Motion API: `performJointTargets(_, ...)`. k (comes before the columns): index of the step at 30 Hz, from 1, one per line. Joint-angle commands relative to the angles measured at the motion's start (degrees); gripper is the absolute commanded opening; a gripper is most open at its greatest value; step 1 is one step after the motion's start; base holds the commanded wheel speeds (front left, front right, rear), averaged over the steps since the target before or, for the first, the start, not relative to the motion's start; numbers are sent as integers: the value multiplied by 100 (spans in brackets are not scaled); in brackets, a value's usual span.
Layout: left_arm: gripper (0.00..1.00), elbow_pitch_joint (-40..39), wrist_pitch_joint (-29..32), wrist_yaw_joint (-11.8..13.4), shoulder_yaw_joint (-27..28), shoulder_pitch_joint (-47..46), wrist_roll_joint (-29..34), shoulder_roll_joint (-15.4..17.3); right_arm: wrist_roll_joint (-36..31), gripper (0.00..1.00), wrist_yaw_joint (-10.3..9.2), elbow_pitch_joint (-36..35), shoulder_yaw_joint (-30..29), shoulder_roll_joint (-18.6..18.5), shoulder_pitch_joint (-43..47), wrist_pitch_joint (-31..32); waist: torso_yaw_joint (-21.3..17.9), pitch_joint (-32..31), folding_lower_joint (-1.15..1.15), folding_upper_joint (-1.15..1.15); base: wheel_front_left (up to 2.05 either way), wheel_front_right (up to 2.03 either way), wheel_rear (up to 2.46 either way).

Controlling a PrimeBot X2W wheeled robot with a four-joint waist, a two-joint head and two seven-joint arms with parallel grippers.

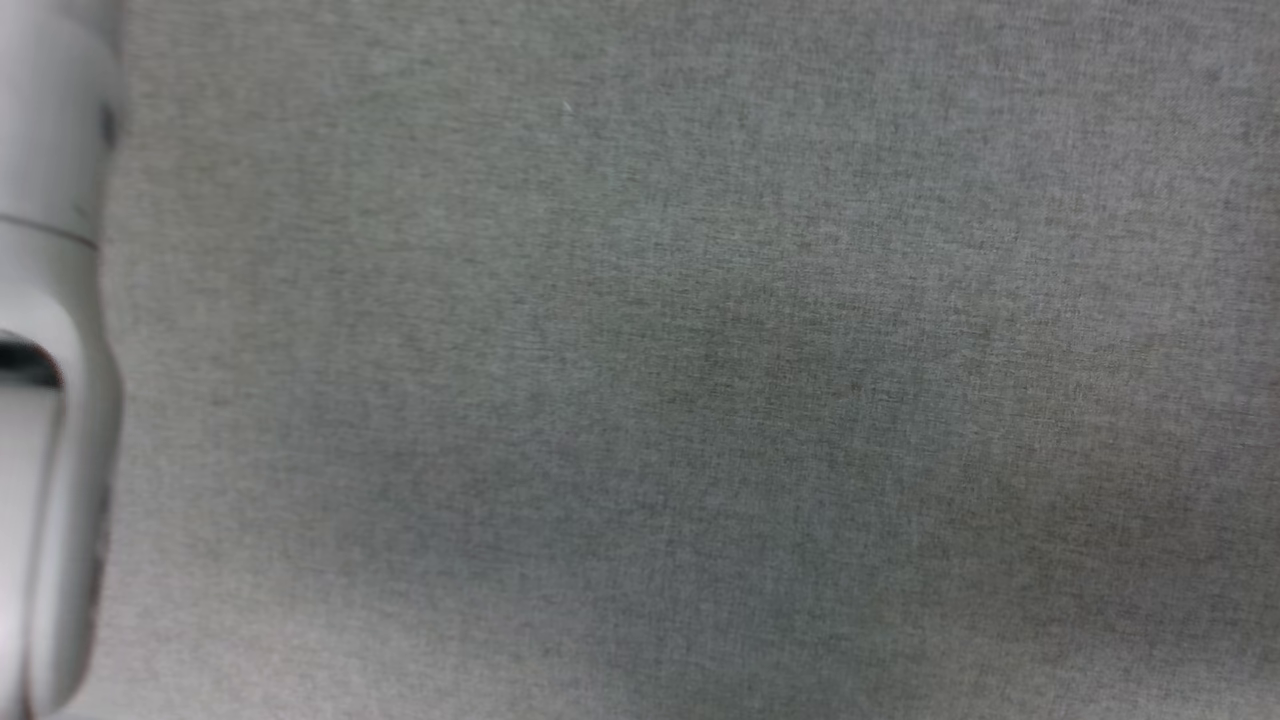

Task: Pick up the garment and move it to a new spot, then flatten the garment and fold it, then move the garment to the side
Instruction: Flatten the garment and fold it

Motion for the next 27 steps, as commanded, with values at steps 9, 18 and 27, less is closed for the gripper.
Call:
performJointTargets(9,0,-564,907,-17,-576,1440,-542,227,2341,0,-4,333,628,-307,999,532,139,-1071,0,0,0,0,0)
performJointTargets(18,0,-1507,1358,-16,-1260,3298,-688,1009,4372,0,-4,-1352,1278,-1191,3120,1940,61,-2192,0,0,0,0,0)
performJointTargets(27,0,-2947,1807,258,-1238,5432,-1183,1823,5258,0,-4,-2879,836,-1754,5645,2857,-40,-3185,0,0,0,0,0)
